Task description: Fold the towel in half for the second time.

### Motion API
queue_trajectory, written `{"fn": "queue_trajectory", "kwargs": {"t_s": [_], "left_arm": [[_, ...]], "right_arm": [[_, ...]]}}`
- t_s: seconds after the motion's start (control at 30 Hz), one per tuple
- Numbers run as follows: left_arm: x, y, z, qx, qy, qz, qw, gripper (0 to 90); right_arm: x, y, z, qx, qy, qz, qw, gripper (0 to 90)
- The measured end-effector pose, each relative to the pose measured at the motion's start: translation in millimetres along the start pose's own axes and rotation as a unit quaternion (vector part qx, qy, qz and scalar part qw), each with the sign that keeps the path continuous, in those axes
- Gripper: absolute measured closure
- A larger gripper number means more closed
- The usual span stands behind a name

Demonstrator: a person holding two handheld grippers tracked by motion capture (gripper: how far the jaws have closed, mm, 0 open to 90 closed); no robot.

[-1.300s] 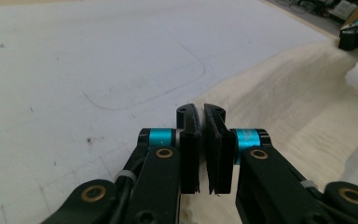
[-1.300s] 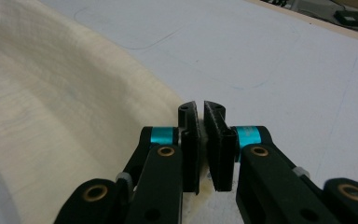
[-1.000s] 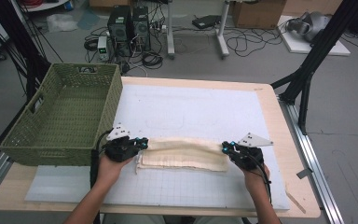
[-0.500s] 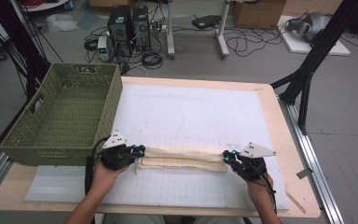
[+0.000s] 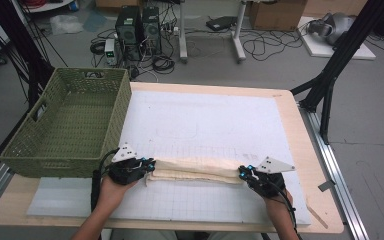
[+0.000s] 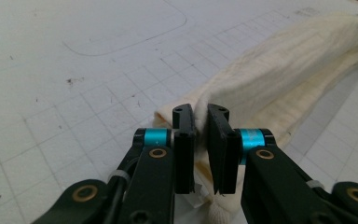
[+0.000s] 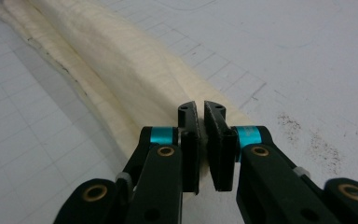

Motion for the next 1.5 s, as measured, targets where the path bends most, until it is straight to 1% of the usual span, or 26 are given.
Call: {"fn": "queue_trajectory", "kwargs": {"t_s": [0.03,0.07,0.13,0.2,0.27,0.33,0.37,0.43,0.47,0.53,0.67,0.7,0.77,0.83,0.93,1.0,1.07,1.1,1.13,1.17,1.2,1.23,1.3,1.33,1.4,1.5], "left_arm": [[0.2,-0.1,-0.5,-0.003,0.006,0.001,1.0,79.4],[0.2,0.2,-0.9,-0.001,0.009,0.001,1.0,74.9],[1.2,2.3,-1.2,0.003,0.017,-0.006,0.9998,61.9],[5.6,6.3,-1.3,0.005,0.022,-0.024,0.9995,53.9],[11.8,11.7,-1.0,0.011,0.024,-0.049,0.9985,47.1],[18.6,17.4,-0.6,0.018,0.028,-0.071,0.9969,45.4],[22.5,20.9,-0.1,0.024,0.031,-0.085,0.9956,44.7],[27.3,25.6,0.0,0.034,0.025,-0.106,0.9935,44.7],[28.2,27.4,0.1,0.038,0.022,-0.112,0.9927,44.7],[26.7,29.4,-0.7,0.045,0.012,-0.113,0.9925,45.0],[11.4,31.0,-7.0,0.046,-0.011,-0.09,0.9948,46.1],[5.7,31.3,-9.3,0.043,-0.016,-0.079,0.9958,46.2],[-1.0,31.6,-12.3,0.035,-0.019,-0.066,0.9971,46.2],[-6.5,31.5,-15.4,0.025,-0.017,-0.052,0.9982,47.3],[-14.6,24.5,-18.5,0.013,-0.006,-0.009,0.9999,53.7],[-19.3,17.7,-19.4,0.003,0.006,0.017,0.9998,57.5],[-24.5,10.3,-19.4,-0.001,0.001,0.04,0.9992,60.3],[-25.5,8.6,-18.7,-0.004,0.004,0.047,0.9989,61.5],[-25.9,6.9,-17.4,-0.008,0.009,0.05,0.9987,62.3],[-25.9,6.4,-16.1,-0.004,0.008,0.047,0.9989,63.0],[-25.6,6.6,-15.9,-0.002,0.008,0.046,0.9989,63.1],[-25.3,6.9,-15.5,-0.006,0.011,0.045,0.9989,63.1],[-26.1,7.2,-16.3,-0.01,0.015,0.044,0.9989,63.3],[-26.4,7.2,-16.4,-0.015,0.019,0.047,0.9986,63.4],[-27.0,8.1,-17.2,-0.02,0.027,0.045,0.9984,64.1],[-27.3,8.2,-18.3,-0.03,0.034,0.046,0.9979,66.3]], "right_arm": [[-0.2,-0.1,0.2,0.001,0.0,0.001,1.0,84.9],[-0.4,-0.2,0.4,0.001,0.0,0.002,1.0,84.8],[-0.4,-0.6,0.6,0.002,0.001,0.004,1.0,84.7],[-0.5,-1.3,0.9,0.001,0.003,0.006,1.0,84.6],[-0.1,-1.7,1.4,0.002,0.002,0.008,1.0,84.6],[0.5,-1.9,1.3,0.004,0.003,0.007,1.0,84.6],[0.9,-1.8,1.6,0.004,0.003,0.007,1.0,84.6],[1.2,-1.7,2.3,0.003,0.004,0.009,0.9999,84.6],[1.5,-1.8,2.6,0.002,0.005,0.011,0.9999,84.5],[1.5,-2.2,2.9,0.003,0.005,0.011,0.9999,84.6],[1.2,-3.1,5.2,0.007,0.008,0.018,0.9998,84.5],[0.9,-3.4,6.4,0.009,0.012,0.022,0.9996,84.5],[0.4,-4.0,8.4,0.016,0.009,0.029,0.9994,84.6],[0.8,-4.6,9.5,0.025,0.005,0.033,0.9991,84.5],[1.3,-6.5,9.1,0.023,0.003,0.04,0.9989,83.9],[1.3,-7.9,8.3,0.021,0.005,0.045,0.9988,83.2],[2.1,-8.0,8.0,0.017,0.005,0.044,0.9989,81.5],[3.0,-7.3,7.5,0.016,0.005,0.045,0.9989,80.3],[3.9,-6.7,7.7,0.014,0.008,0.045,0.9988,78.6],[6.0,-4.6,7.3,0.014,0.008,0.042,0.999,75.6],[10.1,0.4,7.9,0.01,0.006,0.033,0.9994,72.0],[13.2,4.4,8.3,0.008,0.002,0.024,0.9997,67.8],[21.1,18.4,11.5,0.0,-0.006,-0.012,0.9999,59.6],[22.0,23.2,13.7,-0.002,-0.008,-0.02,0.9998,56.0],[18.2,34.7,21.3,-0.003,-0.012,-0.032,0.9994,54.2],[-2.2,47.0,35.5,0.012,-0.003,-0.024,0.9996,57.1]]}}
Point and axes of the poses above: each handheld gripper's, and its own axes: x roughly backward along the jaws, y roughly out of its top, z roughly to its left, the point moved 2 cm from there along -x, roughly forward along the jaws, and after that the axes turned 11 degrees about z, right-handed, at the moved point
